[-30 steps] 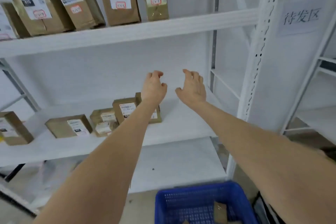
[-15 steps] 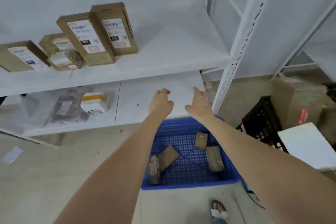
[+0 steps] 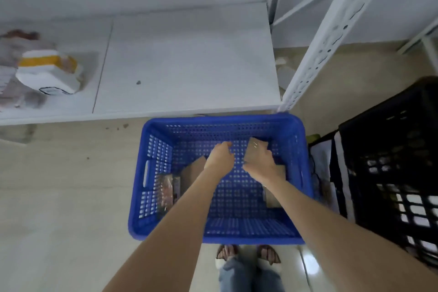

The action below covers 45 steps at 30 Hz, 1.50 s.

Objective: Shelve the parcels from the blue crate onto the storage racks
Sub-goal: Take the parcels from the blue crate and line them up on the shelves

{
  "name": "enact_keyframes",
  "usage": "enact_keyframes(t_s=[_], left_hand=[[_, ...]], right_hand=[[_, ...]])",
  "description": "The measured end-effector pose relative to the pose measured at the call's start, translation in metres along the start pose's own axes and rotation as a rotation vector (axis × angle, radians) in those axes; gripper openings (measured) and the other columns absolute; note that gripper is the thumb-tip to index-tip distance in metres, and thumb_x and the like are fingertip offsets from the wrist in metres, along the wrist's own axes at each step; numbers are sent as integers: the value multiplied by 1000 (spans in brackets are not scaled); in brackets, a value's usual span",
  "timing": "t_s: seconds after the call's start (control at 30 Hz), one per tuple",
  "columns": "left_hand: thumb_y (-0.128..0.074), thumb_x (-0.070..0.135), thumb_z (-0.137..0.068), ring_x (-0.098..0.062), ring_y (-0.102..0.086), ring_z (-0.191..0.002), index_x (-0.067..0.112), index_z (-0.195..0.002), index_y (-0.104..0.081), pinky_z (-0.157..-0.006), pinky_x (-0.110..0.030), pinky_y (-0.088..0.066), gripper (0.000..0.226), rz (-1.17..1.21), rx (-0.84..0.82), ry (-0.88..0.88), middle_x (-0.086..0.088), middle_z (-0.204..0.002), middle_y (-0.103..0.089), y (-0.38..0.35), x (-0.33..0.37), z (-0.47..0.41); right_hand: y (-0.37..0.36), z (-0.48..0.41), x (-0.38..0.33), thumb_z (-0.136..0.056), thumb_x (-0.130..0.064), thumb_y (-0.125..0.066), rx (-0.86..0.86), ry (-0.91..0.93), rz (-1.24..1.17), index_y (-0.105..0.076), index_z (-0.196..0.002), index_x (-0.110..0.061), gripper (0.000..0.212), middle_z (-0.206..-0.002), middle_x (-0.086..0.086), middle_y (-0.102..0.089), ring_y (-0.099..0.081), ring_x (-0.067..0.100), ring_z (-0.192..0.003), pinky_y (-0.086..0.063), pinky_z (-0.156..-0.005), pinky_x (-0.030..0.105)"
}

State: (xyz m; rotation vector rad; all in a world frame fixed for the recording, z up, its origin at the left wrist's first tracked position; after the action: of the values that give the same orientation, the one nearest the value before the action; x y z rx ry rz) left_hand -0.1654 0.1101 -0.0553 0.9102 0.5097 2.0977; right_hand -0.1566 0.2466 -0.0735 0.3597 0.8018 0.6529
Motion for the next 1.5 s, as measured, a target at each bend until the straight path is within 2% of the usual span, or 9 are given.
enact_keyframes(t_s=[0.1,0.23,0.5,0.63,0.8,1.07,1.23,1.33,1.5], left_hand=[[-31,13,-102,-24,-58,-97,11,-148,-28,-77,-31,-46,45,53,-51,39,-12,-142,-45,-59,-34,-69],[-28,11,-103,-14,-44,-63,10,-148,-28,-52,-20,-33,45,153,-65,99,-15,-138,-49,-132,-74,-159],[-42,20,-101,-4,-39,-66,7,-151,-12,-60,-22,-38,60,381,-254,85,-10,-128,-51,-240,-97,-280],[-42,16,-99,-26,-53,-112,6,-139,-38,-92,-37,-44,41,455,-283,109,-13,-135,-49,-242,-106,-279],[-51,14,-94,-27,-60,-105,8,-130,-51,-89,-36,-49,36,626,-51,215,-10,-116,-61,-176,-130,-228],[-61,25,-89,-10,-58,-84,17,-94,-68,-76,-25,-46,12,613,274,110,7,-89,-65,-3,-96,-62],[-68,25,-83,-15,-61,-81,22,-70,-66,-73,-29,-47,13,665,387,55,5,-75,-66,110,-44,42],[-70,28,-81,-18,-63,-89,18,-84,-66,-80,-31,-51,11,699,407,39,3,-84,-67,171,-12,98],[-63,51,-82,-23,-56,-107,14,-129,-53,-92,-34,-47,60,812,484,106,-3,-123,-54,255,21,175]], right_hand=[[-43,-67,50,-84,-13,-65,-33,-52,-59,-27,-144,-14,71,-133,11,-44,-53,29,-111,-45,-71,25],[-78,-161,109,-86,-14,-65,8,-123,-99,-33,-144,-7,66,-130,14,-50,-56,23,-93,-46,-62,25],[-124,-288,186,-86,-38,-63,61,-338,-162,-43,-139,-11,63,-141,12,-42,-51,29,-118,-47,-96,39],[-140,-293,198,-85,-43,-64,20,-390,-276,-46,-138,-15,63,-135,6,-51,-54,27,-118,-48,-98,40],[-150,-234,159,-84,-39,-70,-89,-415,-653,-48,-132,-17,58,-127,7,-57,-58,23,-98,-49,-74,36],[-91,-84,31,-69,-79,-55,-194,-449,-877,-48,-134,-19,89,-127,15,-56,-61,37,-102,-52,-87,55],[-26,22,-65,-71,-74,-59,-288,-464,-1022,-37,-140,-15,93,-138,19,-45,-50,42,-120,-45,-91,59],[20,77,-124,-81,-47,-69,-299,-370,-1155,-51,-117,-12,53,-123,16,-52,-54,36,-111,-55,-80,51],[75,156,-206,-89,-22,-65,-406,-147,-1235,-56,-123,-11,38,-124,15,-59,-58,32,-113,-60,-70,43]])
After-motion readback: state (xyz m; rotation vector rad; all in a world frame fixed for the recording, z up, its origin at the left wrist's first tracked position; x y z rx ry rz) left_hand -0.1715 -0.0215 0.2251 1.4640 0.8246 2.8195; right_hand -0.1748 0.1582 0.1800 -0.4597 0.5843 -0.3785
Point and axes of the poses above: each hand's wrist, its own z-axis away from the middle knuckle, its own y-axis out of the back of the hand, x = y × z, the point moved 9 cm from there along -z, towards the middle knuckle
